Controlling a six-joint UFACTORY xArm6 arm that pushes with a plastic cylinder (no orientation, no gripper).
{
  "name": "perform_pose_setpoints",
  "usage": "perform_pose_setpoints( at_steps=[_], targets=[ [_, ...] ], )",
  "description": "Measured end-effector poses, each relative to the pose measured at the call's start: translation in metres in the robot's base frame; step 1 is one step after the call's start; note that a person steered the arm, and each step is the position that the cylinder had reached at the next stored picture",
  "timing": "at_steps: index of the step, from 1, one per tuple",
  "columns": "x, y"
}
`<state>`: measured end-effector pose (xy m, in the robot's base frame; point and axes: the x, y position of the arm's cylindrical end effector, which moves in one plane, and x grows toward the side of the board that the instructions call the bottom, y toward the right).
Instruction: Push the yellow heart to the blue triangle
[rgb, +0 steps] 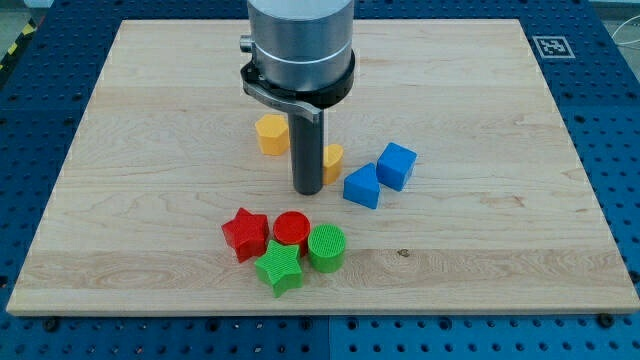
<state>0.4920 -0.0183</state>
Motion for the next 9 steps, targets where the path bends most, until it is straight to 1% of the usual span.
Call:
perform_pose_setpoints(
  at_steps=[2, 3, 4, 5, 7, 9],
  targets=[
    [0.017, -0.025],
    [0.004, -0.038],
    [-0.024, -0.041],
    [-0.038, -0.03],
    [-0.038, 0.003],
    [-0.038, 0.007]
  ],
)
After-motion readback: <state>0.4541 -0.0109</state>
